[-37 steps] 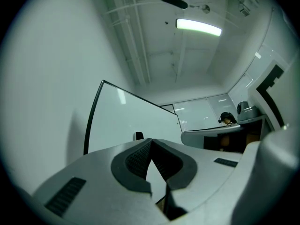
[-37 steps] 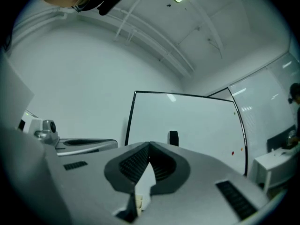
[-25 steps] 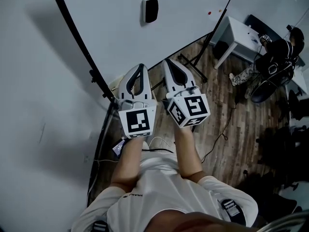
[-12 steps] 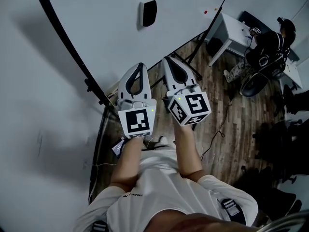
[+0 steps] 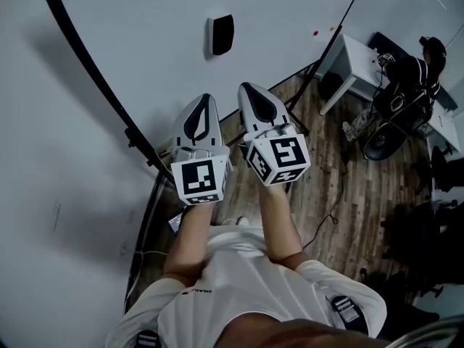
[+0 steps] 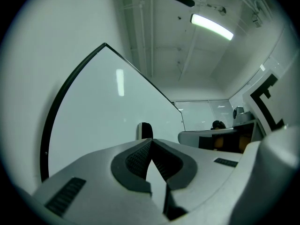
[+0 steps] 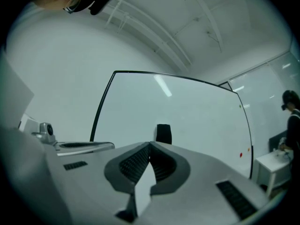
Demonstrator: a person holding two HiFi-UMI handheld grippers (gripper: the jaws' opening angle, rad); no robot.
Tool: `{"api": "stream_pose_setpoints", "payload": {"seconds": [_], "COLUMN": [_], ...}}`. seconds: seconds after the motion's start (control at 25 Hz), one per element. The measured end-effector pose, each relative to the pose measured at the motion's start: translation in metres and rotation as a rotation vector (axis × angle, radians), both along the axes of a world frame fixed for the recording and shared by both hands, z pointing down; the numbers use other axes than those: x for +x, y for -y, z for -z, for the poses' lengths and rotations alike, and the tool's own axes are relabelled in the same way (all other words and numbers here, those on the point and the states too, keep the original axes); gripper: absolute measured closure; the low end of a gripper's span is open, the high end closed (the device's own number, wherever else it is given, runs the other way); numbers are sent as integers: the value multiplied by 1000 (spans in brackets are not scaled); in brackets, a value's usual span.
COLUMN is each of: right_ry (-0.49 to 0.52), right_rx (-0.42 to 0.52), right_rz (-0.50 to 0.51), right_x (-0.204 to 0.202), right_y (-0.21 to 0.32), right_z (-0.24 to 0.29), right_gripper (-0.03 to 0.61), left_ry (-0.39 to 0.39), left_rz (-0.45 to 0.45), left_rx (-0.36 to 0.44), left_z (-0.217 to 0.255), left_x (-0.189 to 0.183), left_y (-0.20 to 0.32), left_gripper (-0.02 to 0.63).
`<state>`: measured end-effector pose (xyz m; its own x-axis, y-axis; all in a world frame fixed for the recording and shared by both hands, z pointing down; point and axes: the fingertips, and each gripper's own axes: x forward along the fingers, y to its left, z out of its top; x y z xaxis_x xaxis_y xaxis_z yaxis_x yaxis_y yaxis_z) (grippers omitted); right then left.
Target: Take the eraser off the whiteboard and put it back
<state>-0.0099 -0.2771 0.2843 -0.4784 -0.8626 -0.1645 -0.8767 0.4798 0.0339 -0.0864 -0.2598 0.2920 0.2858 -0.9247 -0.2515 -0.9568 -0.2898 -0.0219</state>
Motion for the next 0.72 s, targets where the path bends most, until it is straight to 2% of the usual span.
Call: {"api": "stream_pose_setpoints", "payload": {"seconds": [0.36,0.72], "right_ry": [-8,-18], "right_rx": [13,4], "right_rz": [47,58], "right_x": [1,5], "right_y": [30,59], "right_z": [0,10], "right_gripper": [565,563], "left_ry": [28,42], "left_rz": [43,45], "left_rx": [20,50], "left_z": [3,16], "left_x": [6,11], "left_y": [22,30], "left_gripper": [611,611]}}
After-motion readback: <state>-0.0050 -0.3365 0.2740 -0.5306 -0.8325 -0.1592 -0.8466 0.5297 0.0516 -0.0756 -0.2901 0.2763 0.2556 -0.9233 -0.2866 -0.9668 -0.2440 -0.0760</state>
